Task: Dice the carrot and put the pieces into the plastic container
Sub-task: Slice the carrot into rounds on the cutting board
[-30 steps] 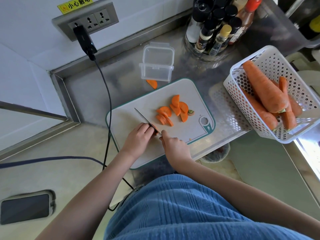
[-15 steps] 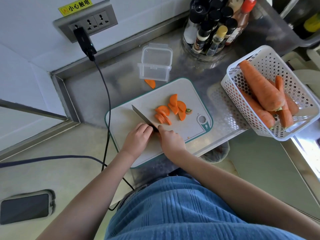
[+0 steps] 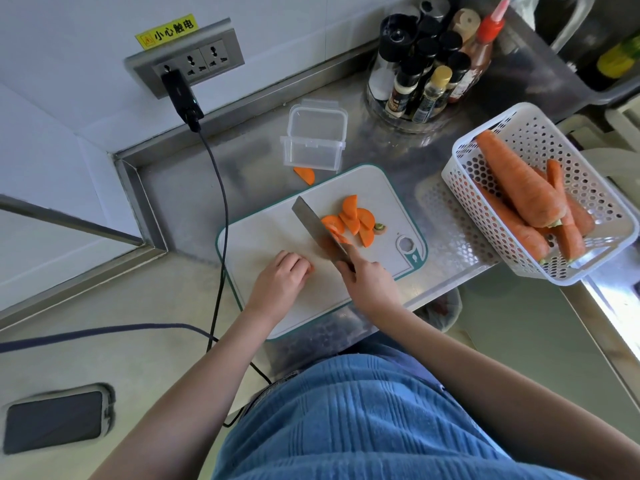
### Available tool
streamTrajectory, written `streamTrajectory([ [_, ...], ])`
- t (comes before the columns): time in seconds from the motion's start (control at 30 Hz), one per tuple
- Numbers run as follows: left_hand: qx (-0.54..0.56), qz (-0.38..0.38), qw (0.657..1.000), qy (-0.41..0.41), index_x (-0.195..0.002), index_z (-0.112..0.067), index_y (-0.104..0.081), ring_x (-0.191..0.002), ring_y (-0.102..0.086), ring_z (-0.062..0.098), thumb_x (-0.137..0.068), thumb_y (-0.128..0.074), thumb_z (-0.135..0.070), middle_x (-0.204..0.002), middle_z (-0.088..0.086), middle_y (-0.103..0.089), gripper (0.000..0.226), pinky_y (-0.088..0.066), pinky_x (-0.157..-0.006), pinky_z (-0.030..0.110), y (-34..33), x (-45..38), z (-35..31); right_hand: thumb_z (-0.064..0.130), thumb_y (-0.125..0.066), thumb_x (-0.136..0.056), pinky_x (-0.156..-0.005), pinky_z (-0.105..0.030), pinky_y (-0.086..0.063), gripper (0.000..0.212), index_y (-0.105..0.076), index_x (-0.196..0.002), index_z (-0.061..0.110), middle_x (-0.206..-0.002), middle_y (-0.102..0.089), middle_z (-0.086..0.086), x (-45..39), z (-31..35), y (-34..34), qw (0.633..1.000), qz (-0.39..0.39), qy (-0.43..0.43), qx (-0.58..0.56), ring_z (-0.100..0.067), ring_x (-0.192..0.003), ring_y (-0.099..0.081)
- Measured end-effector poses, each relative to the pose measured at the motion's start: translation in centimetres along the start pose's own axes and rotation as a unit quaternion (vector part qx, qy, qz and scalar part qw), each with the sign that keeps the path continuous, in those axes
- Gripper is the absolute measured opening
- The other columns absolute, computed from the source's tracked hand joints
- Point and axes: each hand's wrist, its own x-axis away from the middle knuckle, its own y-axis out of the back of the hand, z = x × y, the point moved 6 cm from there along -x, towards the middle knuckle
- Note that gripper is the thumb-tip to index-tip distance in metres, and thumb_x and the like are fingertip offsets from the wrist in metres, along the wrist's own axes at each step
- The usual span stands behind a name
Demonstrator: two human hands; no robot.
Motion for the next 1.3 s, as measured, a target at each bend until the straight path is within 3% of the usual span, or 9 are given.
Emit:
streamTrajectory([
  [0.2,-0.013,0.017,1.0,-0.007,-0.08,-0.007,-0.064,-0.087,-0.049,0.021,-0.067,-0.077,-0.001,-0.084,0.006,-0.061,0.019,-0.053,-0.065,0.034,-0.2,0.4,0.1,0.041,-0.036,-0.101,-0.066,-0.044,-0.052,0.035,-0.037,-0.132,0.025,-0.082,-0.065,-0.014,0.0,0.1,0.5,1.0,-0.025,-0.005,-0.002,-0.036,-0.074,-0.061],
  [0.3,-0.027,0.018,0.999,-0.005,-0.083,-0.007,-0.064,-0.089,-0.048,0.022,-0.078,-0.068,-0.009,-0.088,0.007,-0.061,0.007,-0.054,-0.061,0.038,-0.6,0.9,0.2,0.036,-0.035,-0.102,-0.062,-0.04,-0.048,0.03,-0.043,-0.126,0.02,-0.073,-0.058,-0.012,0.1,0.5,0.5,0.999,-0.01,0.016,0.035,-0.037,-0.07,-0.059],
  [0.4,-0.029,0.015,0.999,0.0,-0.086,-0.007,-0.064,-0.091,-0.048,0.022,-0.087,-0.054,-0.018,-0.09,0.007,-0.06,0.015,-0.054,-0.062,0.039,-0.7,1.1,0.4,0.033,-0.031,-0.103,-0.057,-0.035,-0.038,0.028,-0.045,-0.116,0.014,-0.068,-0.048,-0.008,0.3,0.8,0.2,0.993,0.012,0.05,0.103,-0.037,-0.069,-0.058],
  [0.5,-0.033,0.012,0.999,-0.006,-0.087,-0.006,-0.064,-0.089,-0.047,0.023,-0.082,-0.063,-0.014,-0.087,0.008,-0.059,0.009,-0.054,-0.064,0.04,-0.6,0.9,0.3,0.035,-0.03,-0.102,-0.058,-0.033,-0.035,0.032,-0.048,-0.123,0.02,-0.07,-0.052,-0.005,0.8,1.1,0.1,0.982,0.021,0.071,0.176,-0.033,-0.07,-0.059],
  [0.67,-0.041,0.002,0.999,-0.01,-0.082,-0.005,-0.065,-0.089,-0.045,0.025,-0.079,-0.061,-0.016,-0.083,0.012,-0.06,0.012,-0.054,-0.063,0.036,-0.6,0.8,0.2,0.037,-0.034,-0.101,-0.058,-0.031,-0.038,0.037,-0.044,-0.136,0.032,-0.086,-0.065,-0.006,1.5,1.2,0.6,0.977,0.013,0.074,0.199,-0.028,-0.078,-0.063],
  [0.8,-0.045,0.011,0.999,-0.025,-0.088,-0.006,-0.064,-0.089,-0.047,0.024,-0.086,-0.047,-0.02,-0.087,0.01,-0.058,0.022,-0.052,-0.067,0.036,-0.7,0.9,0.1,0.043,-0.033,-0.101,-0.057,-0.031,-0.038,0.036,-0.04,-0.13,0.023,-0.08,-0.064,-0.007,1.4,1.3,0.6,0.982,-0.004,0.064,0.178,-0.031,-0.072,-0.063],
  [0.97,-0.041,0.018,0.999,-0.018,-0.088,-0.005,-0.062,-0.089,-0.048,0.023,-0.085,-0.049,-0.012,-0.095,0.009,-0.058,0.016,-0.053,-0.067,0.038,-0.8,1.0,0.3,0.041,-0.029,-0.103,-0.058,-0.038,-0.043,0.028,-0.04,-0.105,0.015,-0.073,-0.058,-0.016,1.8,1.6,0.1,0.998,-0.007,0.037,0.047,-0.039,-0.068,-0.058],
  [1.13,-0.057,0.03,0.997,-0.029,-0.089,-0.002,-0.062,-0.087,-0.046,0.026,-0.086,-0.044,-0.015,-0.09,0.013,-0.058,0.022,-0.053,-0.069,0.041,-1.3,0.9,0.5,0.04,-0.026,-0.103,-0.06,-0.038,-0.044,0.028,-0.039,-0.111,0.017,-0.075,-0.055,-0.013,2.2,2.4,-0.7,0.997,0.031,0.039,0.061,-0.037,-0.072,-0.058],
  [1.3,-0.057,0.024,0.997,-0.04,-0.085,-0.002,-0.063,-0.084,-0.043,0.025,-0.086,-0.042,-0.017,-0.084,0.014,-0.058,0.026,-0.053,-0.065,0.038,-1.0,0.5,0.5,0.037,-0.026,-0.104,-0.058,-0.033,-0.036,0.025,-0.037,-0.108,0.016,-0.073,-0.047,-0.007,2.3,2.8,-1.2,0.994,0.05,0.042,0.088,-0.031,-0.069,-0.052],
])
